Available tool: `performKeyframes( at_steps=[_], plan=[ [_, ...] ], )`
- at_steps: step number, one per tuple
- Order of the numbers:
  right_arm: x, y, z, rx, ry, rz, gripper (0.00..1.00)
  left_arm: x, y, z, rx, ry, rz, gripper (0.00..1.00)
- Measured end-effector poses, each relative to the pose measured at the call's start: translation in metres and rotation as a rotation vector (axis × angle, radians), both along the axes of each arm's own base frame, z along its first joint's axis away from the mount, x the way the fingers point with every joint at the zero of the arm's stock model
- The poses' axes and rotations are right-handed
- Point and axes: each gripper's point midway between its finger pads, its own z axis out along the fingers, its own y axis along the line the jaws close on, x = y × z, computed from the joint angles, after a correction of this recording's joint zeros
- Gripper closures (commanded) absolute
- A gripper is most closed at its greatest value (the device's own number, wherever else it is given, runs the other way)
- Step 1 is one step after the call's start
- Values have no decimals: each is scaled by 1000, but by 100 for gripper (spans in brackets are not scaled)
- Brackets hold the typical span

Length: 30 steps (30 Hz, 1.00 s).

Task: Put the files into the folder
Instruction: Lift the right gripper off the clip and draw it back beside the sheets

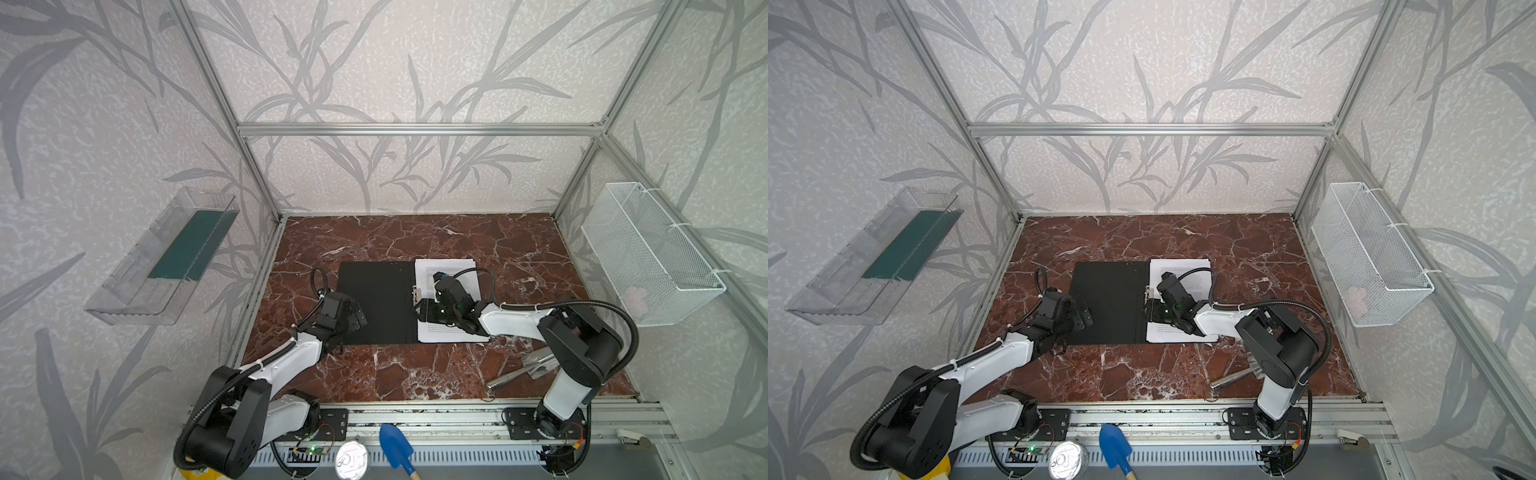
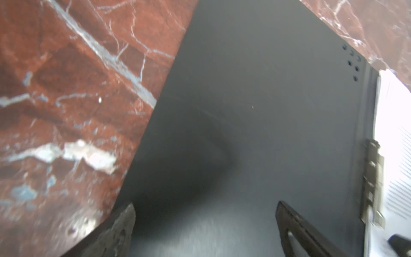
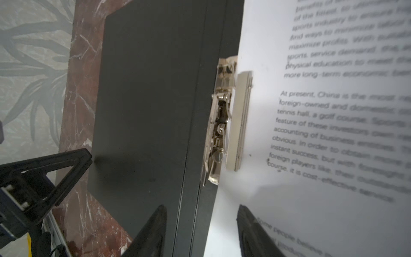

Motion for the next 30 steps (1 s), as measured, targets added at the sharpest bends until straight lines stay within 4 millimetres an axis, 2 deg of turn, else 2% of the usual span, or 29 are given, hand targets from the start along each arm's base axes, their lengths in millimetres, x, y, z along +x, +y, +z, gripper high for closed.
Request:
performKeyframes(
  at_steps=[2,5,7,9,12,16,22,30],
  plan=[
    [5,-9,23,4,-55,2,20,-2,-2,13,-16,-40,-20,1],
    [16,-36,63,4,-156,-14,4,-4,-2,35,-47,-139,-24,1],
    [26,-67,82,-4,-203,-53,1,-10,0,42,-62,-188,-23,1],
    [31,-98,87,-21,-216,-98,1,-16,5,41,-63,-207,-14,1],
    [23,-148,69,-72,-173,-177,1,-23,17,35,-35,-187,28,1],
    [-3,-182,36,-122,-77,-223,1,-26,30,25,-19,-141,86,1],
    [-17,-201,8,-130,8,-263,1,-39,39,-12,-12,31,131,1],
    [-15,-198,-19,-106,96,-270,0,-39,30,-10,-95,46,148,1]
  ],
)
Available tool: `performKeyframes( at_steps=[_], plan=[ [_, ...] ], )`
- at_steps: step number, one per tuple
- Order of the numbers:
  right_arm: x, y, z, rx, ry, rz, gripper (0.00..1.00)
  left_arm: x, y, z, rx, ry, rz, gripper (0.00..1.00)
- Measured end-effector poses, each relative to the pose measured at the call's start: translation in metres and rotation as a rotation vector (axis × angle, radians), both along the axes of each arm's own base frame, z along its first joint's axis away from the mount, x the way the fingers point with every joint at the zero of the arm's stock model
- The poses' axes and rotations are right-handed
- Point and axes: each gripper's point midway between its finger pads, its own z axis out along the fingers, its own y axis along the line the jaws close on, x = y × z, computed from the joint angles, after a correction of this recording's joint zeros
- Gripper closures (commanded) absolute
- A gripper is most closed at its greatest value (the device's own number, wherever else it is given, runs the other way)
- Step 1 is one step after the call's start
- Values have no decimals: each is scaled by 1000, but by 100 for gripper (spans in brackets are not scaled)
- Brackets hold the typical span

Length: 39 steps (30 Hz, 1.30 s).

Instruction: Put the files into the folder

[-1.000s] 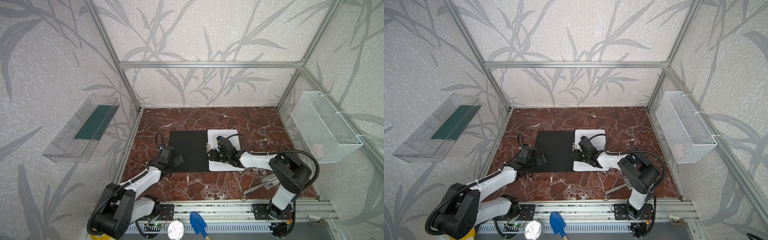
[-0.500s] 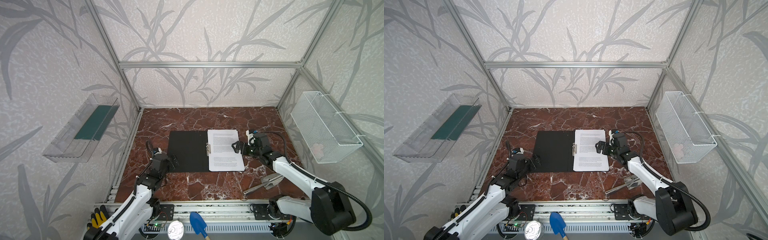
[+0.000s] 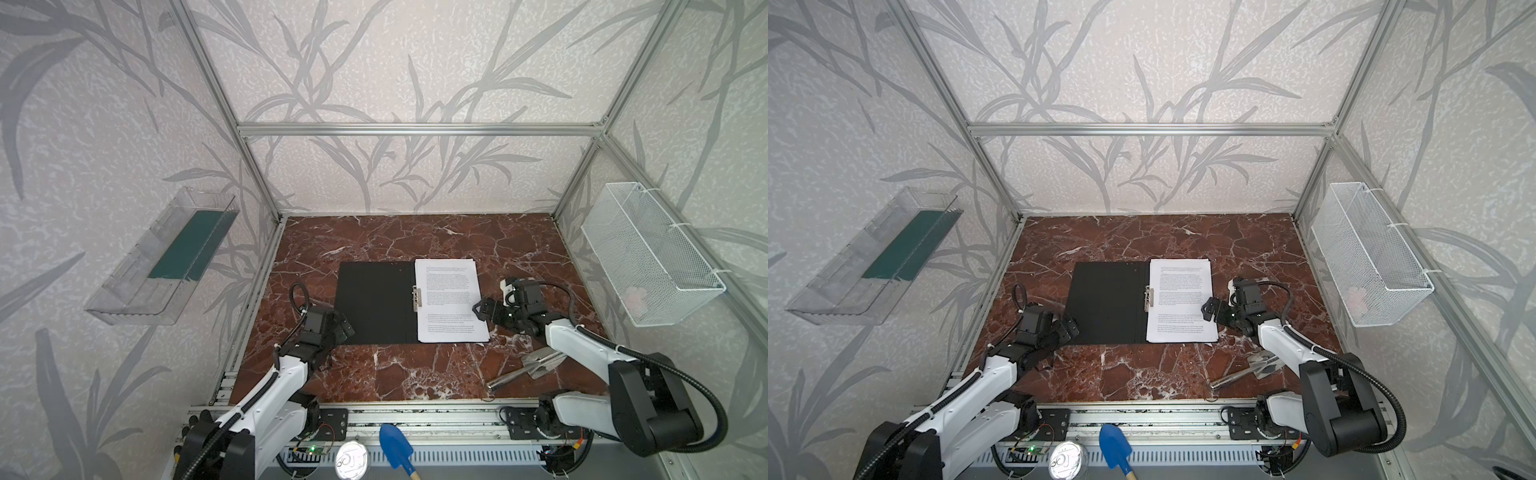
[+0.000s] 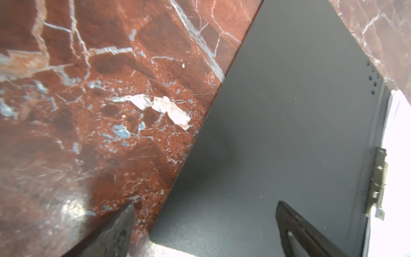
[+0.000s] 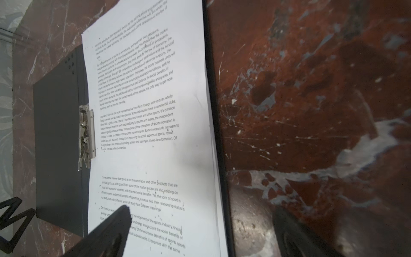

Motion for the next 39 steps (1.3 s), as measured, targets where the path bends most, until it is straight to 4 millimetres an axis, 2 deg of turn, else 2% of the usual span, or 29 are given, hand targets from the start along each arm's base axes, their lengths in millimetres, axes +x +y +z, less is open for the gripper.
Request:
performKeyframes(
  at_steps=[2,12,23,26,32,36,39],
  plan=[
    [0,3,-4,16,15,5,0,0,-3,1,-23,-1,-1,1],
    [6,16,-1,89,-1,38,0,-4,-22,8,-192,-54,0,1],
    [20,5,-1,72,-40,-6,2,5,-35,17,-321,-157,-16,1],
    [23,0,-2,55,-48,-23,2,9,-40,25,-347,-189,-38,1],
    [27,-6,-3,31,-61,-44,2,19,-50,59,-402,-297,-91,1],
    [27,-6,-3,30,-62,-44,3,29,-60,106,-449,-409,-153,1],
    [20,12,-1,91,-42,14,3,25,-83,140,-516,-446,-270,2]
  ],
)
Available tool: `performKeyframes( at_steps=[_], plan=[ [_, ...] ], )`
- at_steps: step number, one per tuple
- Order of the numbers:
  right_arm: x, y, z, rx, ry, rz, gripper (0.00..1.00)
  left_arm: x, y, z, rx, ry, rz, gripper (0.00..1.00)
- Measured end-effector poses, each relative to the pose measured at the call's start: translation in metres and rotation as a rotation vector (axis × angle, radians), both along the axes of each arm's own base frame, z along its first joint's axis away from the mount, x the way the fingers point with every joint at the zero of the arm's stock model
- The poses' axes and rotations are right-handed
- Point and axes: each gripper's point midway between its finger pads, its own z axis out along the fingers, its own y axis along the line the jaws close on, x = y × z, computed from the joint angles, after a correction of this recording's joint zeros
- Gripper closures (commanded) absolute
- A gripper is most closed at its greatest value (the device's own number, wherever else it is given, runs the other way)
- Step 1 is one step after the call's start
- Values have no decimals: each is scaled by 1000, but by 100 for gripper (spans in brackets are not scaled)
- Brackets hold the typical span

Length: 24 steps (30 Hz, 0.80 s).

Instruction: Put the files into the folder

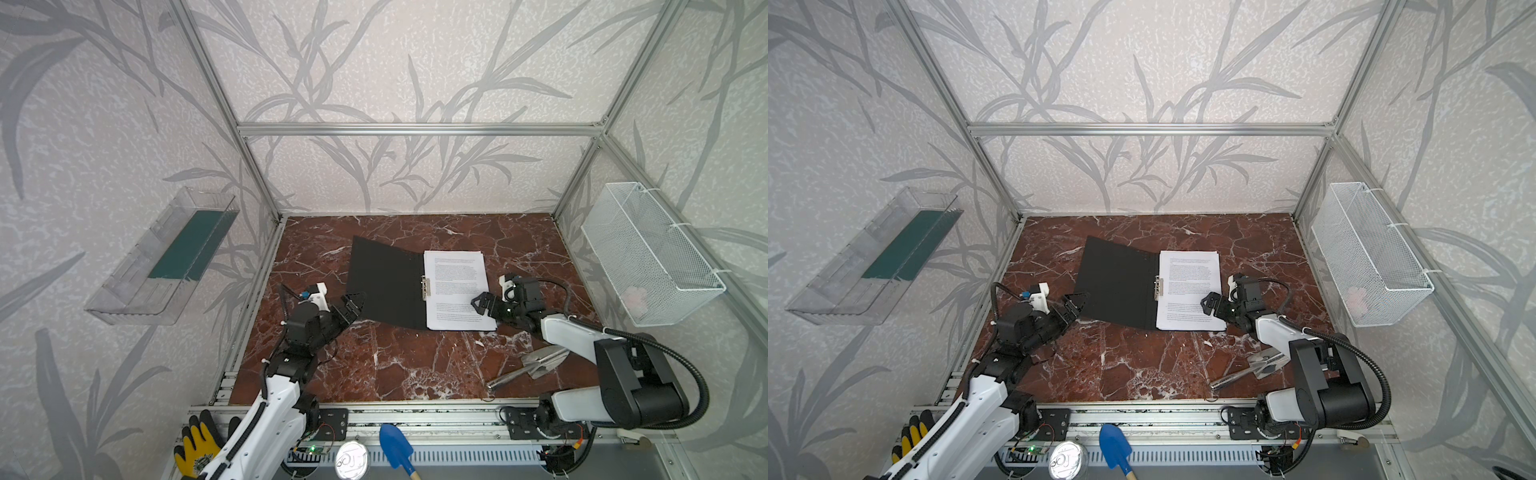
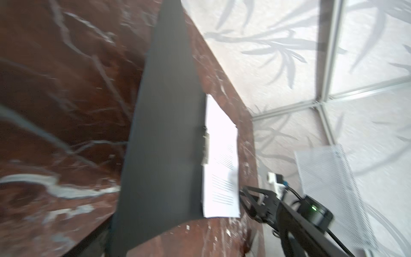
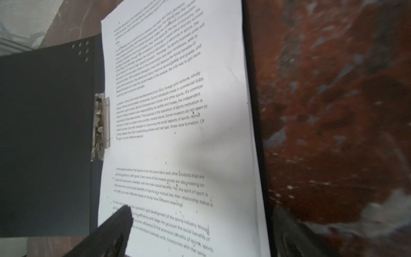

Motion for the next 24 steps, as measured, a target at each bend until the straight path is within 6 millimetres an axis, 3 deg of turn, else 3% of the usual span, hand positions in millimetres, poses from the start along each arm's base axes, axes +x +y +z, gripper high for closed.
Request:
performKeyframes(
  at_steps=[8,17,21,24],
  plan=[
    [1,22,3,97,8,51,2,-12,-40,54,-11,-82,-189,2],
    [7,57,8,123,45,89,1,-33,-123,86,115,-185,-452,1],
    [25,46,25,134,34,24,1,-34,-171,86,180,-210,-554,2],
    [41,9,54,148,-26,-96,1,-31,-211,74,210,-206,-628,2]
  ],
)
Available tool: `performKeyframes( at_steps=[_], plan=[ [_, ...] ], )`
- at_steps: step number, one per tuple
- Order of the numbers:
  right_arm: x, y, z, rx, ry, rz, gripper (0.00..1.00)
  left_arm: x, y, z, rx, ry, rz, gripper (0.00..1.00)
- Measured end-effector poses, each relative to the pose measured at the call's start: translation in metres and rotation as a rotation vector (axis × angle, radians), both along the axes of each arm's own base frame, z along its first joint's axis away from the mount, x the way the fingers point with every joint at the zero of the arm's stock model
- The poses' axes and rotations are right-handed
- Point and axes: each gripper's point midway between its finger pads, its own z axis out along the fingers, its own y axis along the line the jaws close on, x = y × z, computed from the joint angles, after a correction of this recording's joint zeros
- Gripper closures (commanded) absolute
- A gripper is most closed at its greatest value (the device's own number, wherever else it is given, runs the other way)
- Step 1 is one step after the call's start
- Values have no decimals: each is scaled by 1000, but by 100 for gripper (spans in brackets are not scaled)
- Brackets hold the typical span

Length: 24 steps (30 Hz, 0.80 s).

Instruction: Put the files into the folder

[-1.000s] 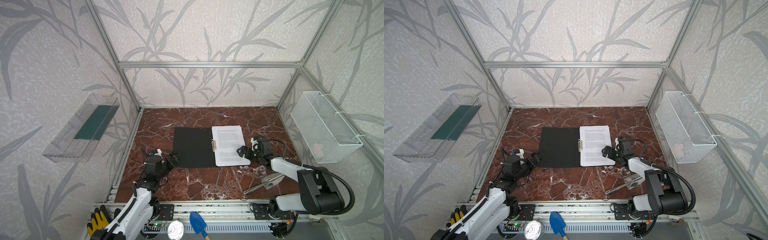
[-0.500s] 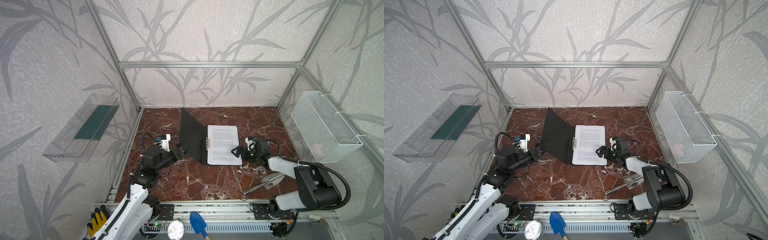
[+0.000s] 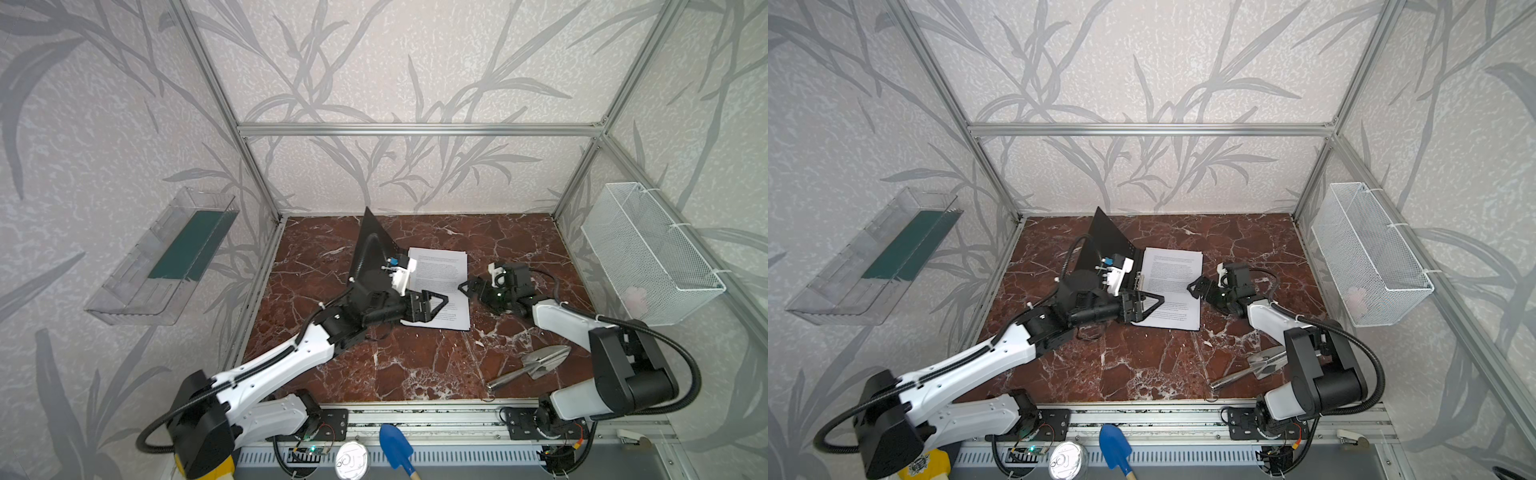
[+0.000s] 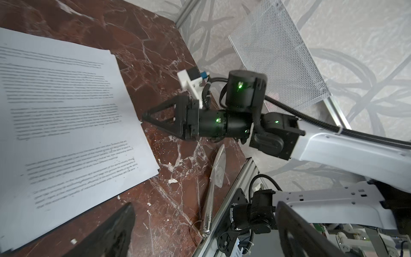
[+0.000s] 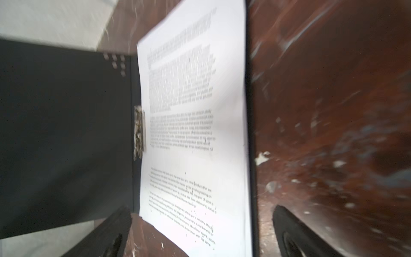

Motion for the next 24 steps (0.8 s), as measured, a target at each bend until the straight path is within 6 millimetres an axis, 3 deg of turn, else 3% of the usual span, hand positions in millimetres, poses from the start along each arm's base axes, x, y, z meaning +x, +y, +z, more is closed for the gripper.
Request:
performKeyframes(
  at_steps=[4,6,8,10,12,15,19,24],
  plan=[
    [3,-48,58,-26,-150,-149,1,6,-45,-34,71,31,-72,1],
    [-4,-50,81,-39,-217,-149,1,7,-46,-45,101,46,-73,1],
    [-8,-49,89,-44,-247,-135,1,15,-33,-41,90,55,-37,1],
    [-11,-45,80,-48,-232,-112,1,37,0,-32,50,58,48,1],
    [-15,-40,58,-50,-174,-87,1,59,43,-31,33,68,163,1],
    [-21,-32,21,-64,-69,-50,1,85,121,-51,57,99,380,1],
    [-26,-14,-10,-75,12,15,1,84,206,-98,125,187,622,1],
    [-29,1,-39,-86,77,88,1,82,290,-147,173,304,884,1]
  ],
)
